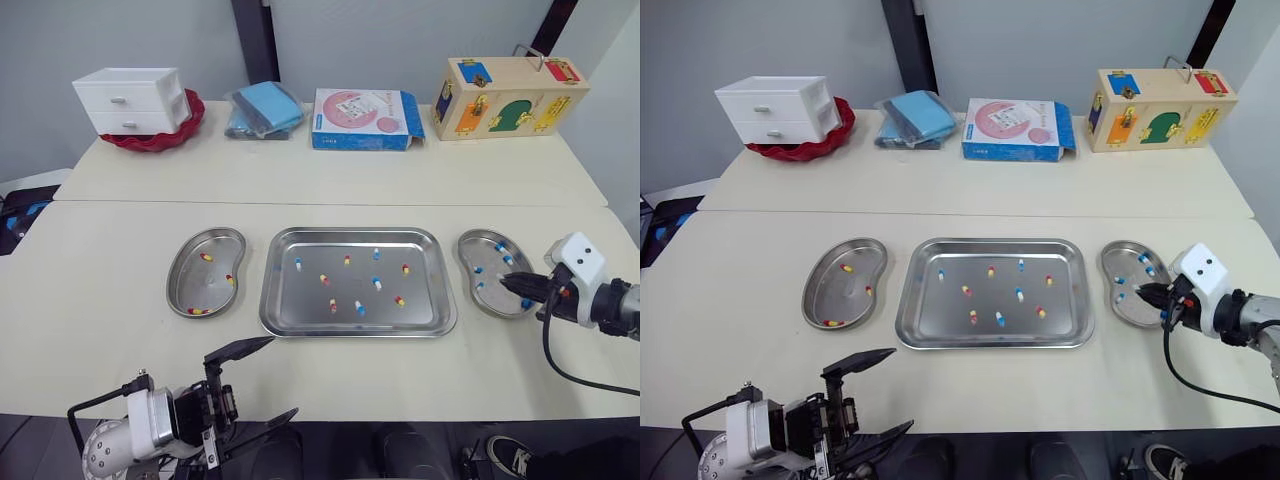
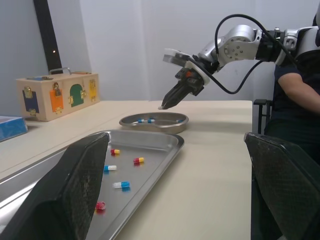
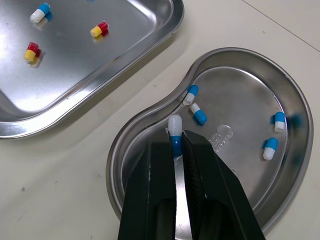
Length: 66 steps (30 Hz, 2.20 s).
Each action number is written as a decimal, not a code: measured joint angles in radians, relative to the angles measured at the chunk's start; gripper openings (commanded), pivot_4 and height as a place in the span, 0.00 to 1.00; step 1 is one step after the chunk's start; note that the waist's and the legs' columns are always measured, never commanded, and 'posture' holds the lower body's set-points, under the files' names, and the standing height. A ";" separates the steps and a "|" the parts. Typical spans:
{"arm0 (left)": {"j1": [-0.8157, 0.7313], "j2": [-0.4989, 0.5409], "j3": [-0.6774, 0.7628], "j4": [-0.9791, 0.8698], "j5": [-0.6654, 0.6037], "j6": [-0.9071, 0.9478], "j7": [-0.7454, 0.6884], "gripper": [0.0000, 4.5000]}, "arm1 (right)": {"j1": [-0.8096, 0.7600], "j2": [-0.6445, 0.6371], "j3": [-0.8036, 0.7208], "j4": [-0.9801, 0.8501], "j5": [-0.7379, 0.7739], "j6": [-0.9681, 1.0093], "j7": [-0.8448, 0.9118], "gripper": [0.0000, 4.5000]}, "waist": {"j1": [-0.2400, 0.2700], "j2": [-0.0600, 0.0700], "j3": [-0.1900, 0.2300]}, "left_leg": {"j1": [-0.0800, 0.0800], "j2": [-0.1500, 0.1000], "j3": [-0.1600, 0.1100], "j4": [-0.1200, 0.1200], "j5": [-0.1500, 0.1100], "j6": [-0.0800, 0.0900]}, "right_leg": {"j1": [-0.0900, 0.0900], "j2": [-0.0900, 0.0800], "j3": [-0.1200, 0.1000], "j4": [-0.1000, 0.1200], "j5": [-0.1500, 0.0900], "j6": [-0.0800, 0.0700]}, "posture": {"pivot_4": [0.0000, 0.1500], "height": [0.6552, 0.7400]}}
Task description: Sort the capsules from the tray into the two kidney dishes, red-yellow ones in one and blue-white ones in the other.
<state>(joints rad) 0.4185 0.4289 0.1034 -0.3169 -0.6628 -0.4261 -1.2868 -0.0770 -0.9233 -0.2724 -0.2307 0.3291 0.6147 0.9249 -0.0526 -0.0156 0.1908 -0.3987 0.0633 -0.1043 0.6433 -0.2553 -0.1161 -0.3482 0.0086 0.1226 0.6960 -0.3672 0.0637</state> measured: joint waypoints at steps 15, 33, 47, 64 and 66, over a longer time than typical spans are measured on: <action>0.024 0.007 -0.002 -0.027 0.003 0.003 0.035 1.00 | 0.007 -0.002 0.021 0.042 -0.025 -0.054 -0.009 0.16 | 0.002 0.000 0.000 | 0.000 0.000 0.000 0.000 0.000 0.000 | 0.000 0.000 0.000 0.000 0.000 0.000 | 1.00 1.00; 0.038 0.007 0.005 0.044 -0.002 -0.053 0.006 1.00 | 0.021 -0.011 0.018 0.042 -0.019 -0.069 0.021 0.99 | 0.003 0.000 0.000 | 0.000 0.000 0.000 0.000 0.000 0.000 | 0.001 0.000 0.000 0.000 0.000 0.000 | 1.00 1.00; 0.161 0.036 0.205 -0.031 -0.006 0.076 0.235 1.00 | 0.223 -0.154 -0.258 0.201 0.084 -0.216 0.342 0.99 | 0.011 0.000 0.000 | 0.008 0.000 0.001 0.000 0.000 0.001 | 0.009 0.000 0.000 -0.003 0.000 0.000 | 1.00 1.00; 0.232 0.025 0.286 -0.038 0.003 0.095 0.254 1.00 | 0.181 -0.247 -0.205 0.506 -0.030 -0.411 0.432 0.99 | -0.003 0.001 0.000 | 0.009 0.000 0.005 0.000 -0.001 0.001 | 0.012 0.000 0.004 -0.011 0.001 0.004 | 1.00 1.00; 0.233 0.024 0.286 -0.038 0.003 0.095 0.253 1.00 | 0.177 -0.251 -0.204 0.510 -0.032 -0.413 0.437 0.99 | -0.002 0.001 0.000 | 0.009 0.001 0.005 0.000 -0.001 0.001 | 0.012 0.000 0.004 -0.011 0.001 0.004 | 1.00 1.00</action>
<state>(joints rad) 0.6512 0.4529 0.3889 -0.3552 -0.6595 -0.3312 -1.0338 0.1005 -1.1741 -0.4765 0.2789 0.2973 0.2020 1.3622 -0.0550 -0.0151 0.1908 -0.3895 0.0639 -0.0992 0.6429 -0.2561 -0.1148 -0.3362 0.0084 0.1269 0.6847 -0.3657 0.0673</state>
